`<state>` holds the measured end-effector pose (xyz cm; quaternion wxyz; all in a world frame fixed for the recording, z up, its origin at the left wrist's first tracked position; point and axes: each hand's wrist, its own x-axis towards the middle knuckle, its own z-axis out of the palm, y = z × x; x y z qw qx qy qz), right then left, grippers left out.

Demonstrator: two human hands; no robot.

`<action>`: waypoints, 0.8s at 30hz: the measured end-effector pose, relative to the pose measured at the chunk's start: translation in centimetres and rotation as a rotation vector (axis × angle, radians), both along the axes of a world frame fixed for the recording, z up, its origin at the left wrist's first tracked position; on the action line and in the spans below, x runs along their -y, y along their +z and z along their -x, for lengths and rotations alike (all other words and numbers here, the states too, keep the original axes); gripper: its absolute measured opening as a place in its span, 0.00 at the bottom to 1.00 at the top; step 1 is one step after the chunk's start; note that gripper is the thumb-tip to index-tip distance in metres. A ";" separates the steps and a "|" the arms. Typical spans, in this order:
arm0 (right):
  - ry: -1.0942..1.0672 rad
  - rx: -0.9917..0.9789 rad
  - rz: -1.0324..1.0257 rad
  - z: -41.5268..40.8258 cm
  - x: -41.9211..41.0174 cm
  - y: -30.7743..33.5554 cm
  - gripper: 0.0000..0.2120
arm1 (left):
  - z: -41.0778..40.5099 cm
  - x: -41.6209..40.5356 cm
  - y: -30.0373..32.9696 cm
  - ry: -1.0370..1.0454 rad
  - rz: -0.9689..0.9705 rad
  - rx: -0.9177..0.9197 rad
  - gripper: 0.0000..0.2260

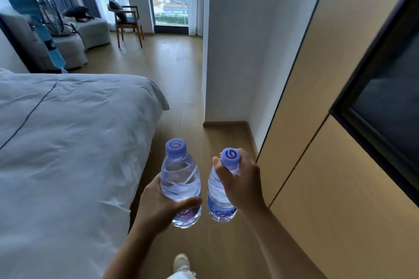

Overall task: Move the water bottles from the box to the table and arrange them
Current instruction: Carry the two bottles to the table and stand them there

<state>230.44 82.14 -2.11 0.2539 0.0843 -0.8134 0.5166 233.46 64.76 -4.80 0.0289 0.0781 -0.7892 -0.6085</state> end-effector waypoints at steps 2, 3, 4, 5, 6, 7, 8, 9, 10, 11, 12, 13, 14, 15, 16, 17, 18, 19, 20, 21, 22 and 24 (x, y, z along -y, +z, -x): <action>-0.004 0.003 0.003 4.1 0.8 -0.1 0.08 | 4.6 0.6 0.3 -0.014 -0.005 0.002 0.33; -0.010 0.008 0.007 6.7 1.2 0.0 0.08 | 7.4 1.0 0.6 -0.029 -0.008 0.001 0.33; -0.016 0.011 0.009 9.0 1.6 0.1 0.08 | 10.0 1.4 0.8 -0.041 -0.005 -0.005 0.32; -0.019 0.014 0.008 11.5 2.2 0.3 0.08 | 12.8 2.0 1.1 -0.053 -0.007 -0.014 0.32; -0.018 0.017 0.006 13.8 2.6 0.6 0.08 | 15.3 2.4 1.5 -0.056 0.001 -0.026 0.31; -0.016 0.013 -0.003 15.6 2.9 0.9 0.08 | 17.2 2.7 1.9 -0.060 0.011 -0.038 0.29; -0.016 0.009 -0.007 18.1 3.3 1.2 0.07 | 19.7 3.2 2.2 -0.066 0.022 -0.044 0.28; -0.015 0.006 -0.009 20.2 3.7 1.4 0.07 | 21.8 3.7 2.4 -0.076 0.035 -0.046 0.28; -0.010 0.011 -0.005 22.5 4.2 1.6 0.08 | 24.0 4.3 2.6 -0.091 0.040 -0.046 0.28; -0.009 0.023 0.002 24.5 4.5 1.7 0.08 | 26.0 4.8 2.7 -0.099 0.049 -0.044 0.29; -0.011 0.031 0.010 26.2 4.8 1.9 0.08 | 27.7 5.2 2.8 -0.106 0.059 -0.040 0.30; -0.014 0.043 0.020 28.4 5.1 2.0 0.07 | 29.8 5.7 2.7 -0.106 0.066 -0.034 0.31; -0.019 0.047 0.021 30.2 5.4 2.0 0.07 | 31.6 6.1 2.6 -0.096 0.073 -0.029 0.31; -0.015 0.047 0.014 32.5 5.7 1.9 0.07 | 33.8 6.6 2.4 -0.080 0.074 -0.024 0.31; -0.012 0.051 0.003 34.5 6.0 1.8 0.07 | 35.8 7.0 2.2 -0.060 0.081 -0.022 0.30; -0.005 0.055 -0.005 36.3 6.2 1.7 0.07 | 37.6 7.2 2.1 -0.049 0.093 -0.020 0.29; 0.001 0.065 -0.005 38.7 6.5 1.4 0.07 | 40.0 7.5 1.9 -0.041 0.104 -0.018 0.28; 0.001 0.072 0.002 40.8 6.6 1.0 0.07 | 42.1 7.7 1.7 -0.040 0.117 -0.017 0.27; 0.002 0.075 0.006 43.5 6.7 0.5 0.07 | 44.7 7.9 1.5 -0.042 0.123 -0.016 0.27; 0.002 0.080 0.006 46.1 6.7 0.2 0.07 | 47.0 7.9 1.3 -0.042 0.128 -0.015 0.28; 0.007 0.079 0.004 48.4 6.7 -0.1 0.07 | 49.2 7.8 1.3 -0.043 0.134 -0.013 0.28; 0.032 0.087 0.004 54.3 6.7 -0.7 0.08 | 54.4 7.7 1.0 -0.030 0.136 -0.014 0.26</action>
